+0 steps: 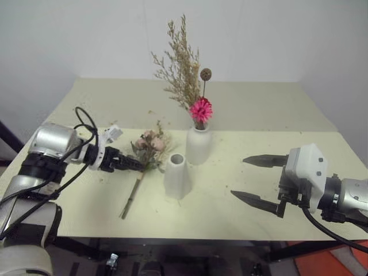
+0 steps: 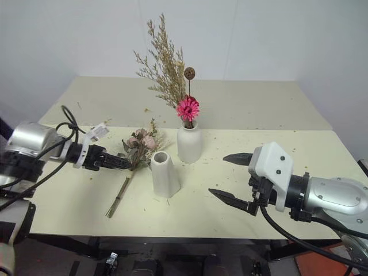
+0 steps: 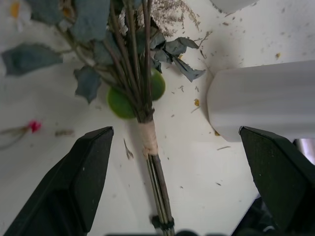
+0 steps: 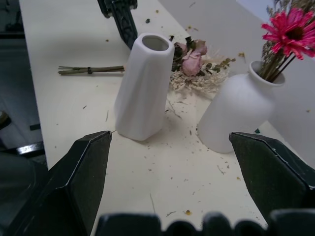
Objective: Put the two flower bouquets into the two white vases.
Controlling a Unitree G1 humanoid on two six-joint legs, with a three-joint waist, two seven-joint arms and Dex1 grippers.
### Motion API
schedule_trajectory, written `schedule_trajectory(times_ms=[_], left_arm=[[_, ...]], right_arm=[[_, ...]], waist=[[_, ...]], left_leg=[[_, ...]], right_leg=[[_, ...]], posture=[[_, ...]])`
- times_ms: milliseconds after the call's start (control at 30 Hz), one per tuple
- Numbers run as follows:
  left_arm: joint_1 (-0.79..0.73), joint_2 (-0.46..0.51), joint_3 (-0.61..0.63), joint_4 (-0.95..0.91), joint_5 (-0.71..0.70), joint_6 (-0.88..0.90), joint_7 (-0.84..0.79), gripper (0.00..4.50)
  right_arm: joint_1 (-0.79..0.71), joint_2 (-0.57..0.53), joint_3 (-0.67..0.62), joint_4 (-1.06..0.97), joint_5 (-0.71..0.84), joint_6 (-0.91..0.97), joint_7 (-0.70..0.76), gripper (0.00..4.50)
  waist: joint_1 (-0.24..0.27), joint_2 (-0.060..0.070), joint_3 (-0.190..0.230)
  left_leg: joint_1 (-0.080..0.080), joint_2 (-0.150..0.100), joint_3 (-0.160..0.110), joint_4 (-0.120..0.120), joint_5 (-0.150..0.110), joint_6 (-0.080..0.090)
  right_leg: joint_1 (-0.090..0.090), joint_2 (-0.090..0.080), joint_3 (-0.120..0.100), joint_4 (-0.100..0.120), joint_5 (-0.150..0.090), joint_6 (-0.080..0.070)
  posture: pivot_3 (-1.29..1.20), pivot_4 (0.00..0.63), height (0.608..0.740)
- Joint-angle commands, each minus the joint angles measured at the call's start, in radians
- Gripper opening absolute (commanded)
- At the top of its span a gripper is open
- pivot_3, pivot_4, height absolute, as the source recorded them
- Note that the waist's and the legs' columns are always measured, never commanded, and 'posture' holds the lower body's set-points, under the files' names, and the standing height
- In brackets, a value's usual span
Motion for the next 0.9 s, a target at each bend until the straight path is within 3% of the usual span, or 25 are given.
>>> schedule_trajectory(times_ms=[33,233,467,600,900], left_arm=[[-0.052,-0.002,-0.054,-0.026,0.033,-0.012,-0.020,4.47],[-0.033,-0.005,-0.153,-0.108,0.088,0.001,0.018,4.47],[-0.037,-0.073,-0.138,-0.079,0.111,0.047,0.111,4.47],[-0.033,-0.091,-0.138,-0.070,0.119,0.038,0.142,3.59],[-0.027,-0.121,-0.163,-0.056,0.153,0.012,0.180,0.57]], right_arm=[[0.017,0.004,-0.029,-0.028,0.002,-0.007,-0.020,4.50],[0.019,0.000,-0.033,-0.020,0.009,-0.012,-0.032,4.50],[-0.005,0.005,-0.021,0.012,0.014,-0.018,-0.027,4.50],[-0.015,0.002,-0.022,0.025,0.022,-0.012,-0.024,4.50],[-0.034,-0.001,-0.017,0.039,0.030,-0.005,-0.035,4.50]], waist=[[-0.001,0.000,0.000],[-0.002,0.000,0.000],[0.000,0.000,0.000],[0.003,0.000,0.000],[0.004,0.000,0.000]], left_leg=[[0.000,0.000,0.000,0.000,0.000,0.000],[0.000,0.000,0.000,0.000,0.000,0.000],[0.000,0.000,0.000,0.000,0.000,0.000],[0.003,0.000,0.000,0.000,0.000,0.000],[0.002,-0.001,0.000,0.000,0.000,0.000]], right_leg=[[0.000,0.000,0.000,0.000,0.000,0.000],[0.000,0.000,0.000,0.000,0.000,0.000],[0.001,0.000,0.000,0.000,0.000,0.000],[0.002,0.000,0.000,0.001,0.000,0.000],[0.002,0.000,0.000,0.000,0.000,0.001]], posture=[[0.00,0.150,0.740],[0.00,0.150,0.740],[0.00,0.150,0.740],[0.00,0.150,0.740],[0.00,0.150,0.740]])
